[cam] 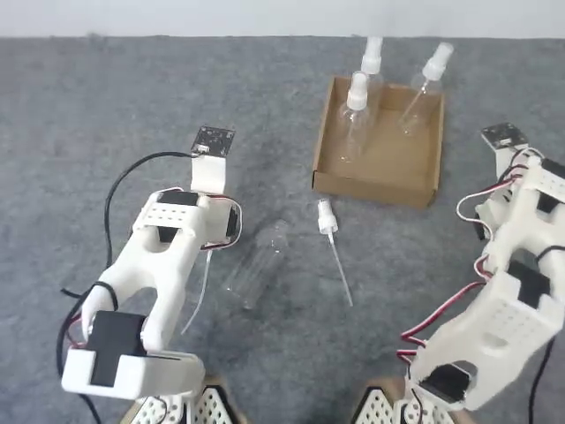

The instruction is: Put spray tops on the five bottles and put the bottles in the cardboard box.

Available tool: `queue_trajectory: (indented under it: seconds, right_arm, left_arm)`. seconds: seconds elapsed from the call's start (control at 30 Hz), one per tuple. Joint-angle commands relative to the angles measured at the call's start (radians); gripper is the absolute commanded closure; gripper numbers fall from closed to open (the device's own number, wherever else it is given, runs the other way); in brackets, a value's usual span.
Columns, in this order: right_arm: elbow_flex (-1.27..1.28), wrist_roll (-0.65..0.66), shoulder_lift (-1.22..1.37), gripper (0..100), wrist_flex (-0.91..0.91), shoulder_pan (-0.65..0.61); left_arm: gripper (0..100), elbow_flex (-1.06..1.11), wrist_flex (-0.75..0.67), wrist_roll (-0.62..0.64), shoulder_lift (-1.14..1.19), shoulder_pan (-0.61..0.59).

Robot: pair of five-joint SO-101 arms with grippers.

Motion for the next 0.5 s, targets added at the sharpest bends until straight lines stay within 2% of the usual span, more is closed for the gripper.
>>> queue_trajectory:
  seconds: [0.0,0.13,0.27,0.47]
  right_arm:
    - [-0.081,-0.014,0.005,88.8,0.019,0.013]
    - [-0.087,-0.014,-0.004,99.3,0.021,0.015]
    - [-0.081,-0.015,-0.096,99.2,0.09,0.005]
    - [-0.028,-0.015,-0.297,99.3,0.162,-0.048]
  left_arm:
    - [96,-0.007,-0.028,0.012,-0.058,-0.002]
    - [96,-0.008,-0.029,0.014,-0.058,-0.002]
    - [95,-0.012,-0.028,0.015,-0.058,-0.002]
    - [89,-0.015,-0.025,0.015,-0.058,-0.003]
